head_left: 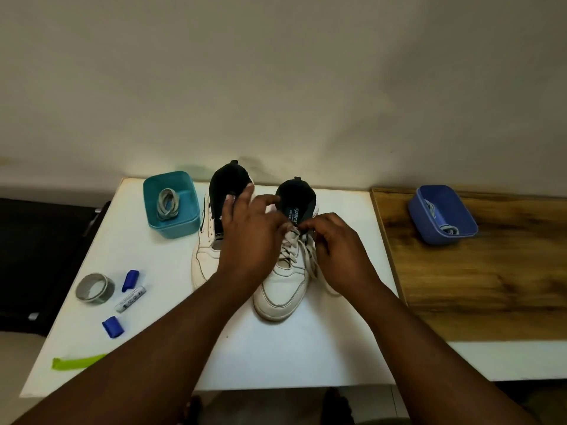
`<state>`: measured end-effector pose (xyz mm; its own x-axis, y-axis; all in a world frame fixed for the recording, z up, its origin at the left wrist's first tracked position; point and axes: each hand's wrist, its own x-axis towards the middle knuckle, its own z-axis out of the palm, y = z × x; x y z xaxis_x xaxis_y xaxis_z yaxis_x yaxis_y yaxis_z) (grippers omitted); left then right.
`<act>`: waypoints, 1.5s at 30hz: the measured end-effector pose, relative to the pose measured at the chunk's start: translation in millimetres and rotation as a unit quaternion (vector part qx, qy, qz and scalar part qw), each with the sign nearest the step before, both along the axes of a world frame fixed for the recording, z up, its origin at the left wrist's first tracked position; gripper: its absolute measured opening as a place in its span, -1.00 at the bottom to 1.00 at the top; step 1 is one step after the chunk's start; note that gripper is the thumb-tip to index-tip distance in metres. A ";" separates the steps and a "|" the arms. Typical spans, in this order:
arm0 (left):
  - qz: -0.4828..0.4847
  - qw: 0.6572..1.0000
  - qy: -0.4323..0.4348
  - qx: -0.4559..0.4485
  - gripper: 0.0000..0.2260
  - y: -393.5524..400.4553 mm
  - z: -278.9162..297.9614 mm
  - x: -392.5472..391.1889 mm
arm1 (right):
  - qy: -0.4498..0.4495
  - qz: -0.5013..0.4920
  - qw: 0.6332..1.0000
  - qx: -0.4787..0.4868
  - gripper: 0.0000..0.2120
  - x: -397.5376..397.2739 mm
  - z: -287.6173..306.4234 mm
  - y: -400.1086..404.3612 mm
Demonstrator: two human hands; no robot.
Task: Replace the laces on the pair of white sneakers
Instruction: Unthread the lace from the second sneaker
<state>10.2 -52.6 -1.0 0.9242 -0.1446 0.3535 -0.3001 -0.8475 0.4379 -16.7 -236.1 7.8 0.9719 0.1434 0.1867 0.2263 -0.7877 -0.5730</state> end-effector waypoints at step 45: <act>0.121 0.985 0.037 0.118 -0.75 -2.5 18.3 -16.8 | 0.014 -0.057 0.993 -0.098 -0.74 -5.1 -5.5 19.3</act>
<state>-6.5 -55.1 17.2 0.9634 0.0137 0.2676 -0.0509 -0.9711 0.2330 -21.8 -216.8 2.2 0.9883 0.0630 0.1387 0.1154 -0.9041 -0.4114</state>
